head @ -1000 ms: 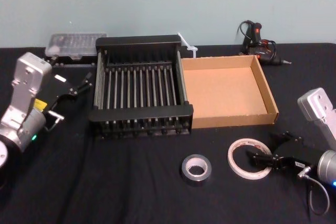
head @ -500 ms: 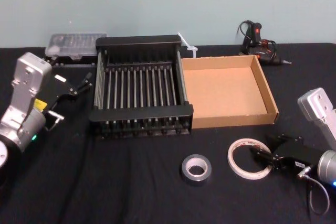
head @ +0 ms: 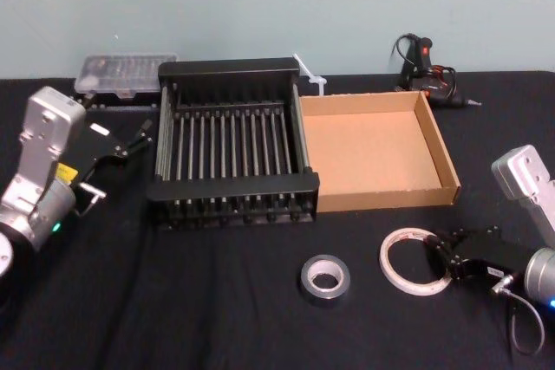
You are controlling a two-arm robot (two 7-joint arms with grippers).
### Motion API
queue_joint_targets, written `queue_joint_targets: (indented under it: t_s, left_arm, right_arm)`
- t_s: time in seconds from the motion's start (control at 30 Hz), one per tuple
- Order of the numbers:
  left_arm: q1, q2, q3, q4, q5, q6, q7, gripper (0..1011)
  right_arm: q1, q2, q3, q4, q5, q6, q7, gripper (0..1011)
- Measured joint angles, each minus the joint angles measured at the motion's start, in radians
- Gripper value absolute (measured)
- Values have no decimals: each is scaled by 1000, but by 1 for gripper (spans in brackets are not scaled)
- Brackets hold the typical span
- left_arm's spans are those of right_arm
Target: Pick up the white tape and place it into the black box , Pick up the silver tape and place it into the brown box.
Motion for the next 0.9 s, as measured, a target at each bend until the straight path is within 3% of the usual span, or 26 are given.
queue_joint_targets:
  t_s: [0.53, 0.9]
  left_arm:
    - [0, 0, 0, 0, 0, 0, 0, 1001]
    - [0, 0, 0, 0, 0, 0, 0, 1001]
  right_arm:
    - [-2, 5, 2, -3, 1, -9, 9, 97]
    - [-5, 14, 31, -48, 34, -29, 16, 98]
